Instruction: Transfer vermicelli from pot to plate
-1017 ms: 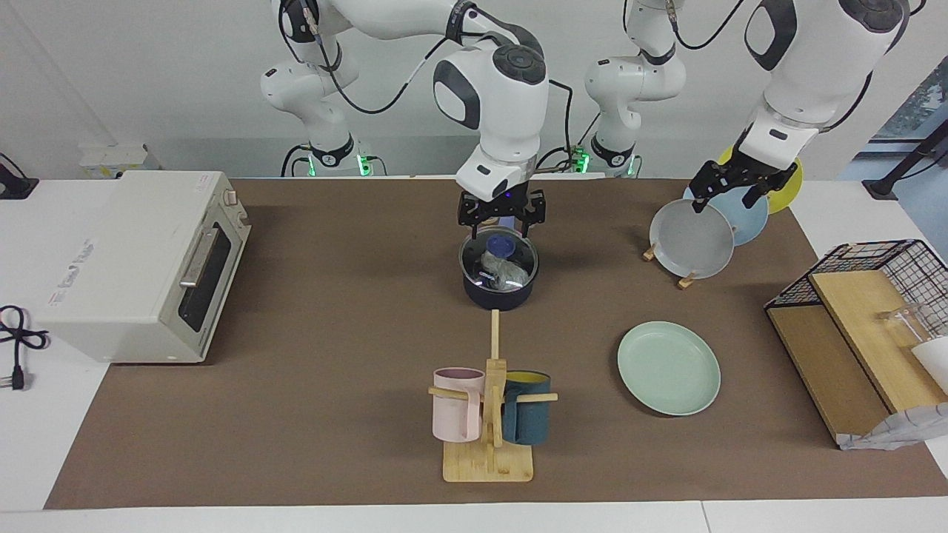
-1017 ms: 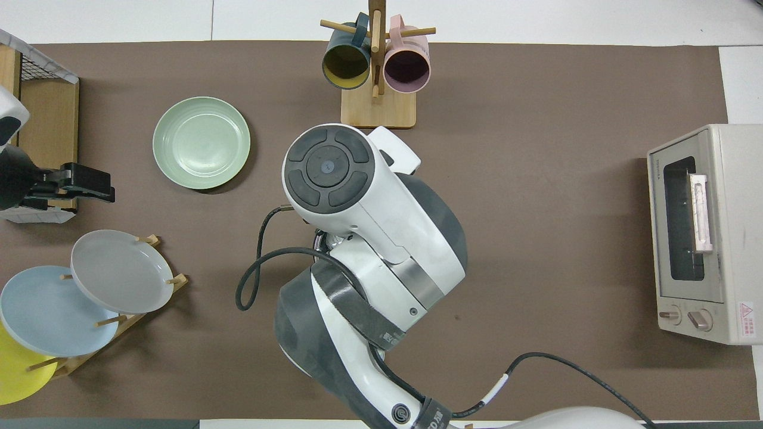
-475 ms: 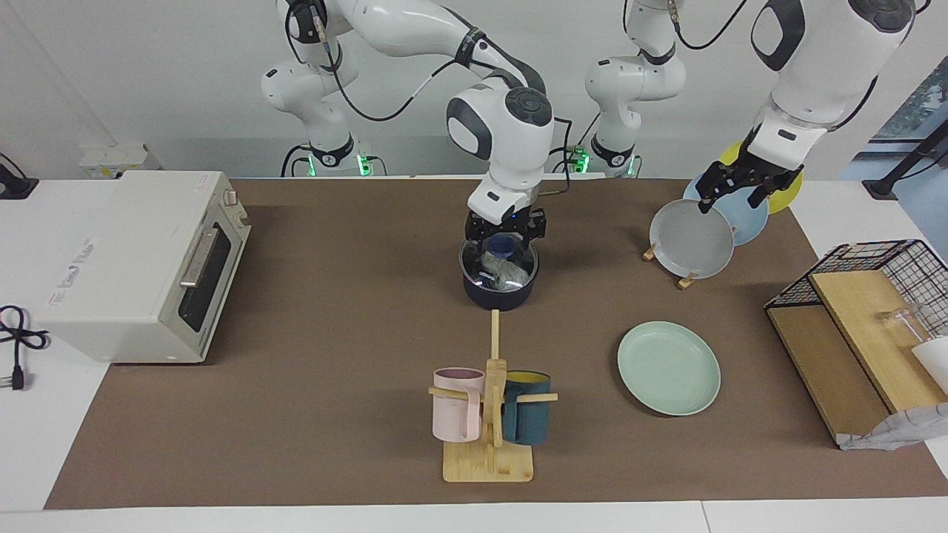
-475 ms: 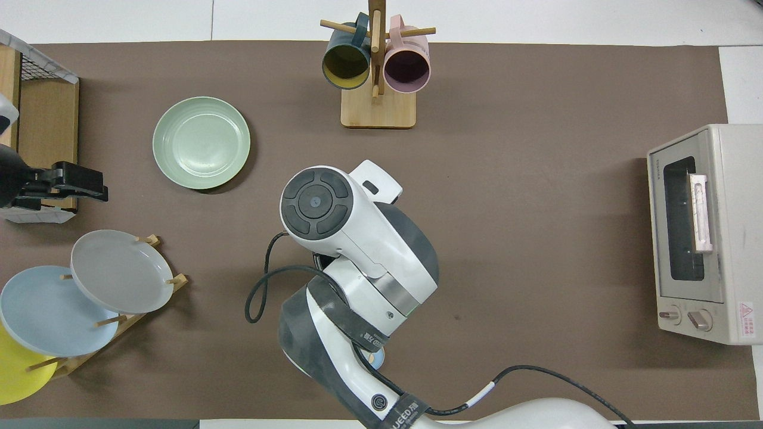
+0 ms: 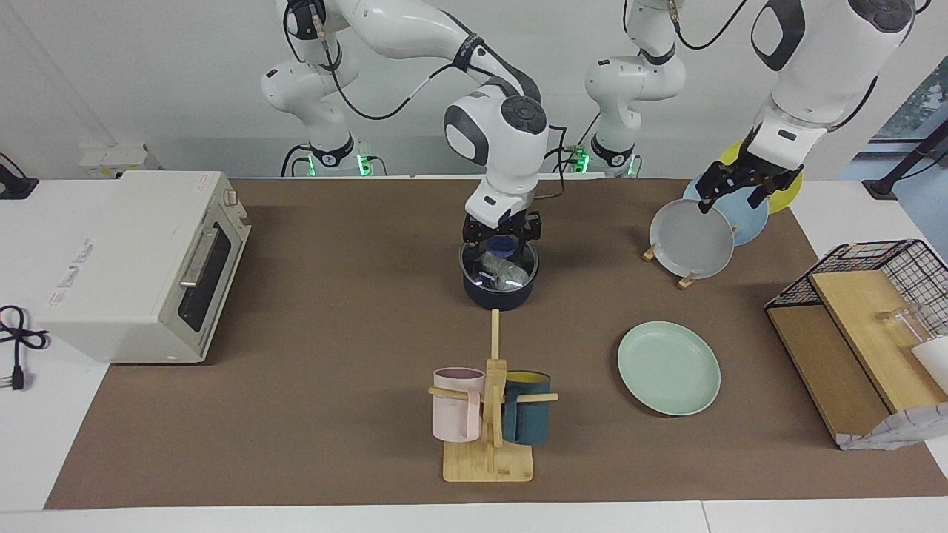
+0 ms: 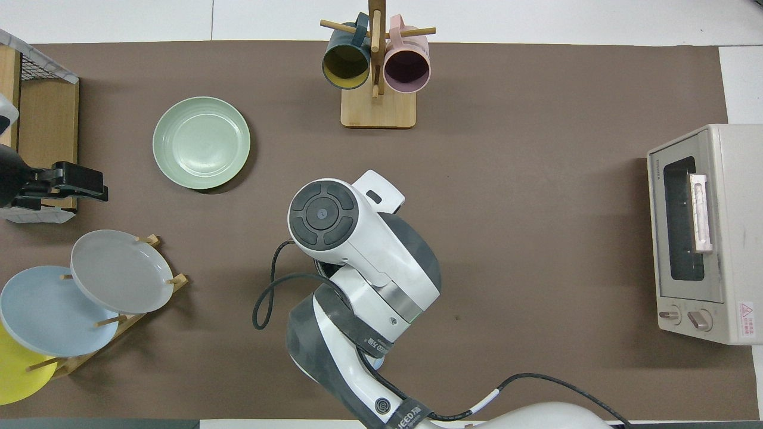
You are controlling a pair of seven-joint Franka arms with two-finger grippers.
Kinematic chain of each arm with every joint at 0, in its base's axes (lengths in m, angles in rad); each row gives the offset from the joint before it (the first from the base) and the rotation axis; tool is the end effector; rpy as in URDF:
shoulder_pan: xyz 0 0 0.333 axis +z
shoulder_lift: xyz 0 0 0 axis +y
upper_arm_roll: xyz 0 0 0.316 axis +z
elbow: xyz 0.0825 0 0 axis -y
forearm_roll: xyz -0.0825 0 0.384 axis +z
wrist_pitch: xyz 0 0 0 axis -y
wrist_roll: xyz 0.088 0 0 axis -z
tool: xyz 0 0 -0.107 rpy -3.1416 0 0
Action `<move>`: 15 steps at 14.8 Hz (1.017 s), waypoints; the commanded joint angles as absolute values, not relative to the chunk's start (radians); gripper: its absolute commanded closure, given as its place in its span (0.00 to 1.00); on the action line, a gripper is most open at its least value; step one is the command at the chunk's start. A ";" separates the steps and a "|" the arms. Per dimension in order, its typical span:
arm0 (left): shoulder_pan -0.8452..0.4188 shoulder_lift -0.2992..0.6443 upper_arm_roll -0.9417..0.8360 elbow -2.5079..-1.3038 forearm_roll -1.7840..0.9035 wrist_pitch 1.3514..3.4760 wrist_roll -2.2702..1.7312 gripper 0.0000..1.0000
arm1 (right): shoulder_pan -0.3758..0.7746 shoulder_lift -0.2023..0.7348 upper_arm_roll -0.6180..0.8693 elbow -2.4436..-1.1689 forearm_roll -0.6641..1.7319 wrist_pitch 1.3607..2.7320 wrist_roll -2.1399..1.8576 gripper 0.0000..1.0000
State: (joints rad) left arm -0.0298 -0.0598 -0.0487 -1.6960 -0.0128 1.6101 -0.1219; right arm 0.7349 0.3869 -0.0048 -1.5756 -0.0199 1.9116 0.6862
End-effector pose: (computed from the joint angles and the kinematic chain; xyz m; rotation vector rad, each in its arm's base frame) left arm 0.5354 -0.0442 0.6013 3.1333 0.0693 -0.0424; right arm 0.4958 0.4424 0.4128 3.0917 0.0794 -0.0393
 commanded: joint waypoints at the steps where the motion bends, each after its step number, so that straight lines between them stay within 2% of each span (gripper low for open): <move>1: -0.021 -0.074 -0.054 -1.712 -0.021 1.620 -0.123 0.00 | 0.729 0.350 0.008 -1.632 -0.008 1.950 0.703 0.04; 13: -0.023 -0.072 -0.054 -1.707 -0.021 1.623 -0.126 0.00 | 0.729 0.345 0.014 -1.649 -0.009 1.957 0.701 0.16; 15: -0.023 -0.072 -0.055 -1.707 -0.021 1.624 -0.126 0.00 | 0.729 0.345 0.014 -1.649 -0.009 1.957 0.695 0.27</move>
State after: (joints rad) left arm -0.0298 -0.0598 -0.0500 -1.6960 -0.0128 1.6108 -0.1219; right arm 0.7353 0.3746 0.0035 -1.6070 -0.0198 1.9302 0.6862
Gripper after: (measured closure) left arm 0.000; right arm 0.194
